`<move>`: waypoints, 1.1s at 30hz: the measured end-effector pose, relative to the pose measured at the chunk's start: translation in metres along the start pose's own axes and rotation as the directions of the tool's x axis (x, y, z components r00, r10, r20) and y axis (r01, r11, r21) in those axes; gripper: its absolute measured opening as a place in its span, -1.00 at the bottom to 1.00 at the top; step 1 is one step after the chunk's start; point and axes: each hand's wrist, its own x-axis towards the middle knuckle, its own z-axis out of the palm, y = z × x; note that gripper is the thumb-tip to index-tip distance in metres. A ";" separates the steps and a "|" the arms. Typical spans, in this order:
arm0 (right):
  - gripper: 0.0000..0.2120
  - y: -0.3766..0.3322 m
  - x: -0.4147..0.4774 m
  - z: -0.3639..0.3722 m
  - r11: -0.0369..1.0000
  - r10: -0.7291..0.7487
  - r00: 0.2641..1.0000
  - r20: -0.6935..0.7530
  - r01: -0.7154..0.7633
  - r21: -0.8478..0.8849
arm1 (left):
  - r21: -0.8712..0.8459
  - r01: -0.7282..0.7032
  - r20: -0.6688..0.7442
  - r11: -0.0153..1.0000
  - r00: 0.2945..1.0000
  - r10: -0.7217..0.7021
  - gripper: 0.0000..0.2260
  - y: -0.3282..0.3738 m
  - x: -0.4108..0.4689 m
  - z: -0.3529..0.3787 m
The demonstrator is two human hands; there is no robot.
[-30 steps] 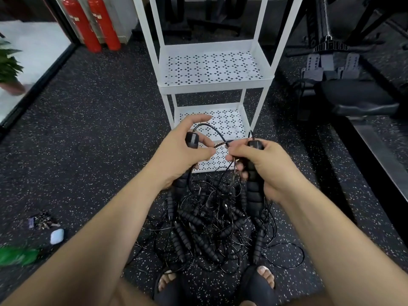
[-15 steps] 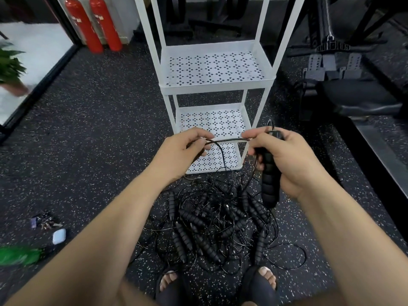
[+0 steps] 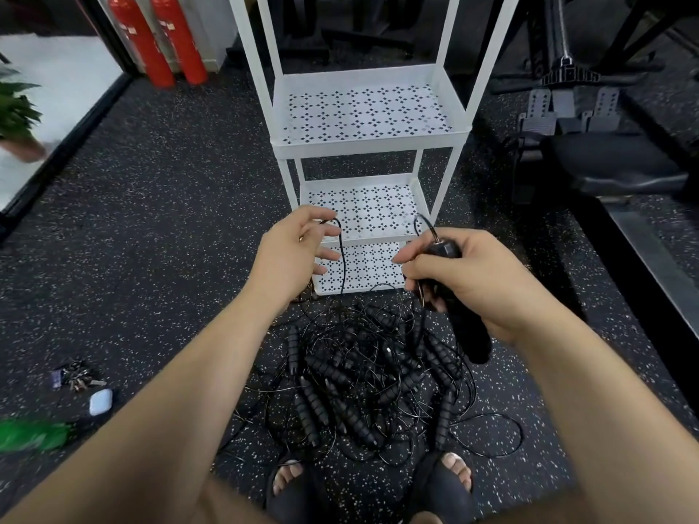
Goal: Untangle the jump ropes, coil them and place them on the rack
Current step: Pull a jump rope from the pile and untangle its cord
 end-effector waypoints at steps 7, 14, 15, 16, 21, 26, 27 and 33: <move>-0.93 0.021 0.009 0.002 0.973 0.115 0.991 -0.069 -0.126 -0.192 | -0.101 -0.027 -0.037 0.995 0.999 0.023 -0.73 0.009 -0.003 -0.001; -0.94 0.032 0.016 0.010 0.941 0.165 0.985 -0.052 -0.173 -0.291 | -0.069 -0.096 -0.094 0.993 0.992 0.090 -0.73 0.020 -0.008 -0.004; -0.94 0.032 0.017 0.011 0.941 0.162 0.985 -0.056 -0.172 -0.292 | -0.067 -0.113 -0.102 0.991 0.989 0.106 -0.73 0.021 -0.008 -0.005; -0.95 0.032 0.017 0.011 0.940 0.152 0.986 -0.068 -0.166 -0.298 | -0.070 -0.129 -0.106 0.989 0.987 0.121 -0.73 0.022 -0.009 -0.005; -0.85 0.024 0.015 0.016 0.994 0.098 0.987 -0.126 -0.103 -0.028 | -0.091 -0.174 -0.093 0.981 0.982 0.165 -0.74 0.028 -0.009 -0.007; -0.82 0.014 0.015 0.022 0.980 0.074 0.992 -0.106 -0.053 0.190 | -0.188 -0.219 -0.063 0.957 0.976 0.211 -0.77 0.037 -0.011 -0.006; -0.83 0.013 0.014 0.025 0.973 0.079 0.993 -0.091 -0.057 0.224 | -0.212 -0.231 -0.056 0.949 0.973 0.225 -0.77 0.040 -0.011 -0.006; -0.65 0.007 0.014 0.044 0.915 0.061 0.998 -0.025 -0.047 0.400 | -0.286 -0.260 0.102 0.922 0.949 0.299 -0.78 0.058 -0.024 0.003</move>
